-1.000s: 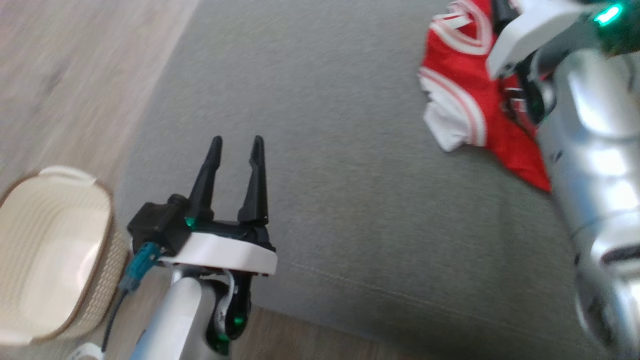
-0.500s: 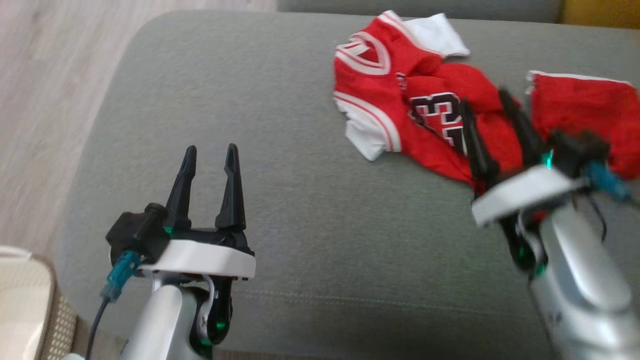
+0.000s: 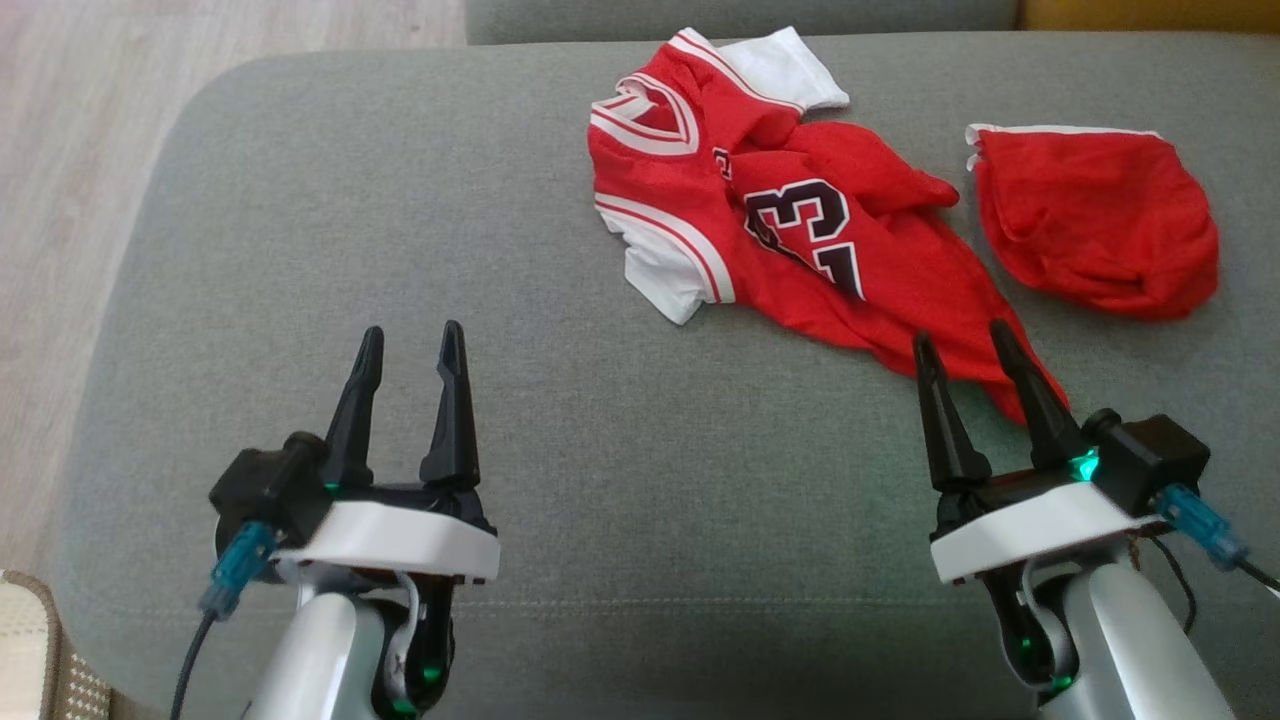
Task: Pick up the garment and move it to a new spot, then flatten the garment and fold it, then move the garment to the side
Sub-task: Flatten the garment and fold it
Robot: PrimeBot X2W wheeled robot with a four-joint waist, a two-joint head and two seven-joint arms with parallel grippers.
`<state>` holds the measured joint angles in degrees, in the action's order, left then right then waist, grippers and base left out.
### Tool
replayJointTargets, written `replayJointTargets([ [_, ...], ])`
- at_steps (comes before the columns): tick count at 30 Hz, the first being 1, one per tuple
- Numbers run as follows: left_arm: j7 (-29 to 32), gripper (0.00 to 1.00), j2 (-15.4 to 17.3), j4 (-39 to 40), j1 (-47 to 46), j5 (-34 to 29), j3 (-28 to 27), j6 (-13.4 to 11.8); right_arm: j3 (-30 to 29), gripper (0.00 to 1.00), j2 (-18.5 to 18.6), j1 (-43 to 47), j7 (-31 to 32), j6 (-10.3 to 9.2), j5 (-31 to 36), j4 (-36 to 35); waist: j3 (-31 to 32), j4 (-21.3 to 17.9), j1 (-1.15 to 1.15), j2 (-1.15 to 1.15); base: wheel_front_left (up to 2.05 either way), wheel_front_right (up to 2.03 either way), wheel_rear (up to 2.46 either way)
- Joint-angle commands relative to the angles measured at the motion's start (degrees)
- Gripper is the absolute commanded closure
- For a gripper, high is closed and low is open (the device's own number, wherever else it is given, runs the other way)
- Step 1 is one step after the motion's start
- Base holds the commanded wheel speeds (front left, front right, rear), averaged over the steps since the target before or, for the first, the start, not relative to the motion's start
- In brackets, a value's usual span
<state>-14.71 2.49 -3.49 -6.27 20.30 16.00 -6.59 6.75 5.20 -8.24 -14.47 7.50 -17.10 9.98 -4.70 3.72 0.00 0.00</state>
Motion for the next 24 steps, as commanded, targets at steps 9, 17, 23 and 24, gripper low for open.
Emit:
replayJointTargets([
  [9, -0.3, 0.00, 0.4, -3.7, -6.3, -0.9, -0.3, 0.7, 1.1, 0.00, -0.8, -3.2, -0.5, -0.01, 1.4, -3.5, -4.4, -3.7, 0.00, 0.00, 0.00, 0.00, 0.00],
  [17, -0.3, 0.00, 0.4, -20.5, -19.3, -3.3, 3.5, 2.8, 0.6, 0.00, -0.8, -5.1, -0.5, -0.01, 1.7, -4.8, -10.2, -8.5, 0.00, 0.00, 0.00, 0.00, 0.00],
  [23, -0.3, 0.00, 0.4, -33.2, -27.5, -3.8, 5.3, 3.4, 0.2, 0.00, -0.9, -6.2, -0.5, -0.01, 1.5, -5.5, -12.6, -11.1, 0.00, 0.00, 0.00, 0.00, 0.00],
  [24, -0.3, 0.00, 0.4, -35.5, -29.1, -3.8, 5.4, 3.5, 0.2, 0.00, -0.9, -6.4, -0.5, -0.01, 1.5, -5.6, -13.0, -11.5, 0.00, 0.00, 0.00, 0.00, 0.00],
])
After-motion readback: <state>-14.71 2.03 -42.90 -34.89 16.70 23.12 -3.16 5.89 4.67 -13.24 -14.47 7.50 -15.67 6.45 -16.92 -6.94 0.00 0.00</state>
